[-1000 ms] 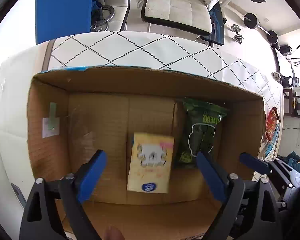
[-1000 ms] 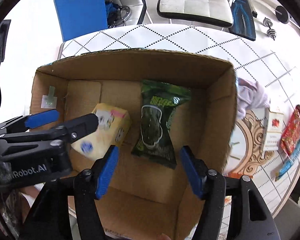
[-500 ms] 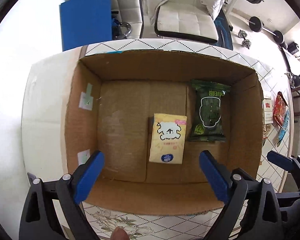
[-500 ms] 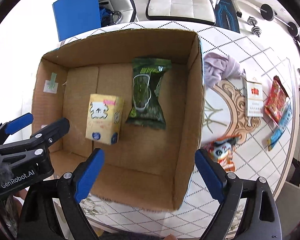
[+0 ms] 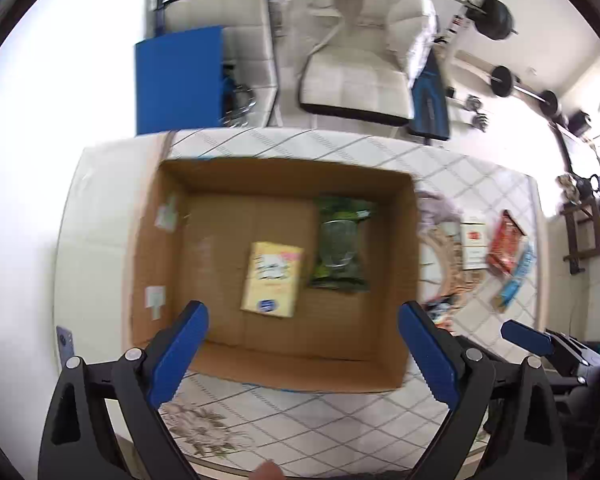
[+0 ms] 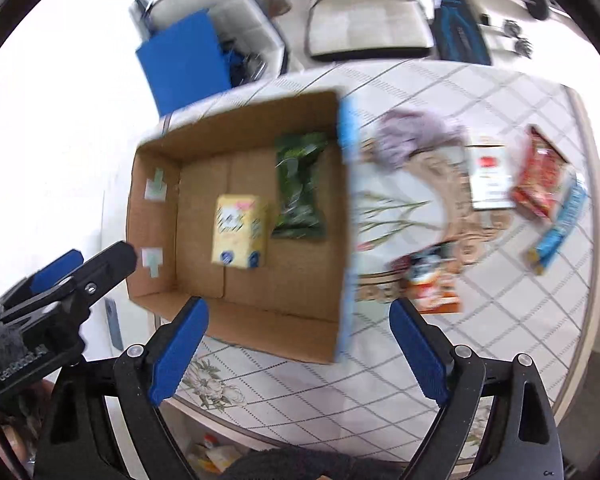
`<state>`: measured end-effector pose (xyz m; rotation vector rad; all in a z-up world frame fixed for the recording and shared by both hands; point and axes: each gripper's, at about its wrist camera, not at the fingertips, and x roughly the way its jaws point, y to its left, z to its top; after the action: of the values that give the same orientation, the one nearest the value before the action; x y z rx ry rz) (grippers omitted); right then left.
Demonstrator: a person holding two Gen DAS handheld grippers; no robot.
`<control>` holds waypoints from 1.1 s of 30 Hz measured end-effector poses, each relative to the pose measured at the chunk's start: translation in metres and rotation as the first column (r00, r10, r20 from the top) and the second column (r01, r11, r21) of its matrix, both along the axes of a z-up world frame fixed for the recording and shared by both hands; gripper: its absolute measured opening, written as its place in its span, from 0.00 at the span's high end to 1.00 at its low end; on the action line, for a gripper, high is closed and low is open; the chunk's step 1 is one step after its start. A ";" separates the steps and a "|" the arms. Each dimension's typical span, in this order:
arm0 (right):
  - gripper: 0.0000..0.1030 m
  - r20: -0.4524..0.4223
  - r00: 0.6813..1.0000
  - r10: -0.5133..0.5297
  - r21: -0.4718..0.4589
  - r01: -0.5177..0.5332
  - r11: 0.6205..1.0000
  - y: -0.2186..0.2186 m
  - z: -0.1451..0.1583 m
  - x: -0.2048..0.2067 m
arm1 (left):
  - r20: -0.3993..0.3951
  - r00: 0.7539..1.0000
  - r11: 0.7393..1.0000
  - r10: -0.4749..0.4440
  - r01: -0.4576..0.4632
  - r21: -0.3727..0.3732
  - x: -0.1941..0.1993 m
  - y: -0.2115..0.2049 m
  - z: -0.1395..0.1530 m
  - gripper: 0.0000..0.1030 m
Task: Organize soft objects
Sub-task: 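Grasp the lilac cloth with the left tool while the right tool grasps the red floral bag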
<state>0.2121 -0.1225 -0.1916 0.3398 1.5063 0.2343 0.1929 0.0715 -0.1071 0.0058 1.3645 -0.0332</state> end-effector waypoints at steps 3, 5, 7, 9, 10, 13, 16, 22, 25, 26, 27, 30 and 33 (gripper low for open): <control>0.09 -0.002 0.997 -0.081 -0.041 0.081 0.996 -0.065 0.002 0.011 | 0.010 0.995 0.994 -0.104 0.104 0.016 0.020 -0.062 -0.002 0.06; 0.09 -0.020 0.987 -0.160 -0.072 0.158 0.985 -0.115 -0.007 0.021 | 0.002 0.983 0.981 -0.186 0.186 0.056 0.038 -0.104 -0.013 0.06; 0.09 -0.045 0.974 -0.220 -0.093 0.215 0.972 -0.154 -0.023 0.036 | -0.032 0.957 0.953 -0.288 0.290 0.091 0.060 -0.145 -0.033 0.06; 0.09 -0.083 0.960 -0.268 -0.096 0.260 0.961 -0.189 -0.046 0.054 | -0.075 0.921 0.903 -0.382 0.389 0.181 0.081 -0.185 -0.060 0.06; 0.09 -0.101 0.955 -0.278 -0.093 0.269 0.959 -0.200 -0.057 0.062 | -0.098 0.899 0.874 -0.427 0.438 0.213 0.091 -0.202 -0.075 0.06; 0.09 -0.150 0.948 -0.281 -0.134 0.262 0.956 -0.226 -0.094 0.087 | -0.213 0.829 0.778 -0.518 0.559 0.286 0.120 -0.236 -0.130 0.06; 0.09 -0.203 0.939 -0.279 -0.153 0.251 0.956 -0.241 -0.127 0.106 | -0.312 0.774 0.707 -0.551 0.631 0.318 0.135 -0.251 -0.176 0.06; 0.09 -0.310 0.902 -0.300 -0.131 0.272 0.953 -0.248 -0.179 0.121 | -0.463 0.670 0.587 -0.581 0.739 0.332 0.137 -0.257 -0.247 0.06; 0.10 -0.346 0.888 -0.302 -0.118 0.278 0.953 -0.245 -0.198 0.122 | -0.492 0.663 0.607 -0.564 0.737 0.297 0.139 -0.252 -0.262 0.28; 0.12 -0.354 0.886 -0.298 -0.119 0.274 0.954 -0.243 -0.202 0.122 | -0.496 0.666 0.620 -0.557 0.731 0.285 0.140 -0.250 -0.266 0.38; 0.17 -0.360 0.885 -0.295 -0.121 0.269 0.955 -0.240 -0.205 0.122 | -0.501 0.674 0.642 -0.543 0.718 0.269 0.141 -0.247 -0.268 0.56; 0.47 -0.381 0.875 -0.299 -0.158 0.257 0.953 -0.234 -0.213 0.119 | -0.480 0.709 0.697 -0.517 0.674 0.244 0.146 -0.243 -0.264 0.61; 0.50 -0.360 0.878 -0.315 -0.178 0.266 0.947 -0.230 -0.212 0.116 | -0.446 0.761 0.776 -0.472 0.599 0.200 0.148 -0.236 -0.253 0.63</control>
<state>0.3279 -0.3520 -0.4037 0.5307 1.8218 -0.1786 0.3406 -0.1645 -0.3605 0.7270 1.6985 -0.3113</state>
